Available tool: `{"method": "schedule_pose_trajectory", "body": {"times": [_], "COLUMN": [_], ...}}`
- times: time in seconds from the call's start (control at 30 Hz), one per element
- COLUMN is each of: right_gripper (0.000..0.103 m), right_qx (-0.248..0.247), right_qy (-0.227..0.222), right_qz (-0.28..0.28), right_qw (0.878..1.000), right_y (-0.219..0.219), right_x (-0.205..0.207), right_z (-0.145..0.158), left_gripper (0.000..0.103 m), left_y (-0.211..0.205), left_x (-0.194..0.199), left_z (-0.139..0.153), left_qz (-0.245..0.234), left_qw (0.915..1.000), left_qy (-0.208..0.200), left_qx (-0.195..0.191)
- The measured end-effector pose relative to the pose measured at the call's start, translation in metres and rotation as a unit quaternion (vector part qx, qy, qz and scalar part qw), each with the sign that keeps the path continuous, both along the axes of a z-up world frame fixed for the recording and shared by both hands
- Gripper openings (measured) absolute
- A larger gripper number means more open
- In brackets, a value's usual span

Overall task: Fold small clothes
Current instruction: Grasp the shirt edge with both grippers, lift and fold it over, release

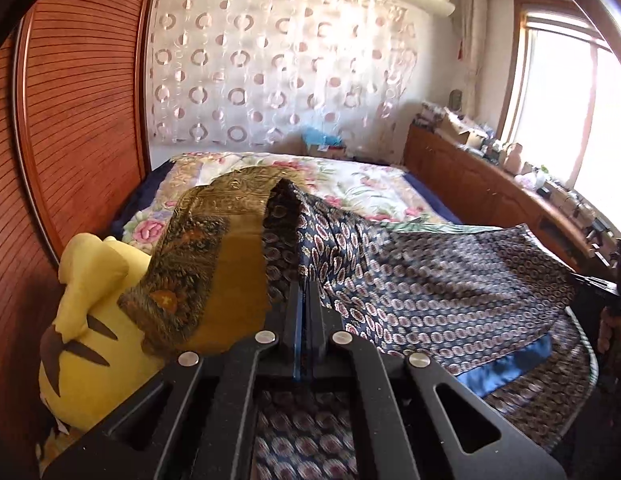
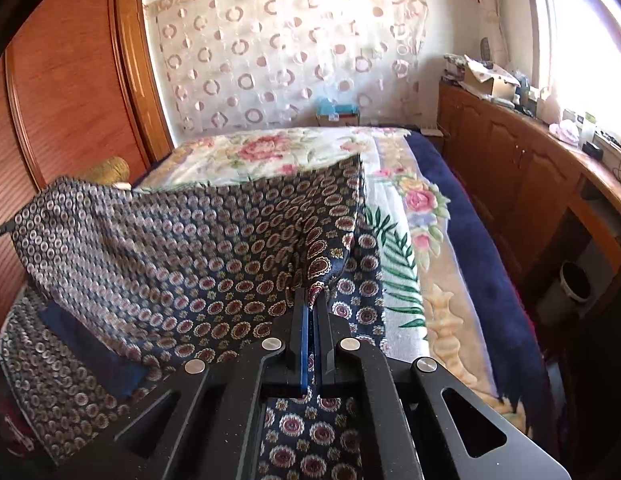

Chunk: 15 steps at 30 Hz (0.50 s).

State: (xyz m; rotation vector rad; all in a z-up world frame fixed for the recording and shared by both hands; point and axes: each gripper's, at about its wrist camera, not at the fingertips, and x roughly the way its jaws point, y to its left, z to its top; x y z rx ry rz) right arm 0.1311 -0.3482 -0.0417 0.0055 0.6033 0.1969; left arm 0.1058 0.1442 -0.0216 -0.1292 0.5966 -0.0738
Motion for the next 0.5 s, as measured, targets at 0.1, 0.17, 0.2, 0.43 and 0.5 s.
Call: {"method": "schedule_pose_trajectory", "body": {"times": [0.1,0.17,0.2,0.43,0.5], "right_gripper": [0.001,0.001,0.001,0.001,0.001], "right_qx": [0.005,0.007,0.008,0.018,0.020], "right_qy": [-0.005,-0.005,-0.004,0.004,0.007], "right_qz": [0.006,0.009,0.010,0.007,0.005], "right_qw": [1.000,1.000,1.000,1.000,1.000], "right_y": [-0.006,-0.010,-0.013,-0.027,-0.030], "right_x": [-0.016,-0.029,-0.036,-0.077,-0.081], "right_z": [0.006,0.006,0.006,0.004,0.005], "left_gripper": [0.001,0.001,0.001,0.001,0.001], "left_y": [-0.003,-0.004,-0.005,0.002,0.006], "left_x": [-0.022,-0.034,-0.038,-0.067,-0.073], "left_z": [0.001,-0.004,-0.008,-0.027,-0.032], "left_qz": [-0.005,-0.006,-0.002,0.017,0.020], "left_qw": [1.0000,1.0000,1.0000,0.9995,0.9992], "left_qy": [-0.004,0.001,0.005,0.026,0.033], "left_qx": [-0.005,-0.004,0.000,0.002,-0.009]}}
